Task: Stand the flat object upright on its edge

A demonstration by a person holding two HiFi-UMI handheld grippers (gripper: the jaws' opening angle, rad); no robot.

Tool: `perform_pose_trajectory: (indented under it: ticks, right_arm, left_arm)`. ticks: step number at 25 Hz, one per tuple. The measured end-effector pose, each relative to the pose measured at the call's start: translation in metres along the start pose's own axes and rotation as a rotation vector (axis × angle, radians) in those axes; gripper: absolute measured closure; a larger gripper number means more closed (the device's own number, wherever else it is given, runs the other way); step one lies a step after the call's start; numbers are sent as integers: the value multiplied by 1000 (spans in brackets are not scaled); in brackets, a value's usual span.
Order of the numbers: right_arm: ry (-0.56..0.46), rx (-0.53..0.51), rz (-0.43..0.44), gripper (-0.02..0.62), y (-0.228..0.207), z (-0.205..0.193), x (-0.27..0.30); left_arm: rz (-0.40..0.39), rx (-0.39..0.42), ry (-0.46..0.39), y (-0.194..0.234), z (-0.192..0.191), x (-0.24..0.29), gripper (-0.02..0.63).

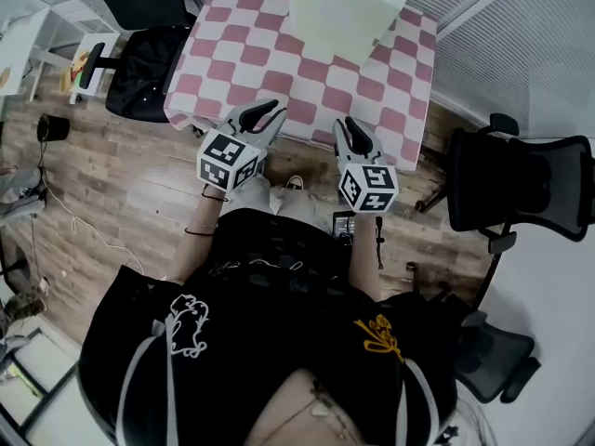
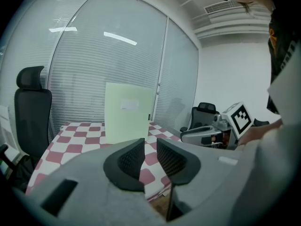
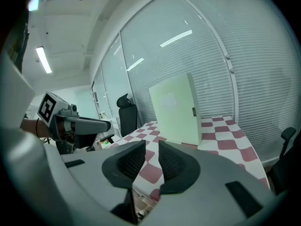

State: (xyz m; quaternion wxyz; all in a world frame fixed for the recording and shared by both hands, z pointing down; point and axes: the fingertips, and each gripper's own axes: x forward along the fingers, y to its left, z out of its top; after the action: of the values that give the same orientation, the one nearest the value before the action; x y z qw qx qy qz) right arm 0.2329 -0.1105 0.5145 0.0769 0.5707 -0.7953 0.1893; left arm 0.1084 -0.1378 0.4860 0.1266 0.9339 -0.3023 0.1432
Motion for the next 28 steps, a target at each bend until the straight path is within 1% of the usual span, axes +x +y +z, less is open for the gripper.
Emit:
perform_pose_trajectory:
  ticks: [6, 12, 18, 24, 28]
  right_arm:
    - [-10, -25, 16, 512, 25, 3, 0]
    - [-28, -28, -11, 517, 57, 5, 9]
    - [-28, -21, -29, 526, 125, -8, 20]
    - [-21, 6, -74, 539, 193, -34, 16]
    - [-17, 10, -103, 543, 230, -51, 10]
  left_arm:
    - [-26, 38, -7, -7, 4, -13, 522]
    - [-58, 74, -5, 4, -1, -44, 524]
    - [-86, 99, 8, 31, -22, -102, 525]
    - [-157, 107, 17, 46, -48, -156, 525]
    - [-197, 107, 26, 50, -66, -184, 525]
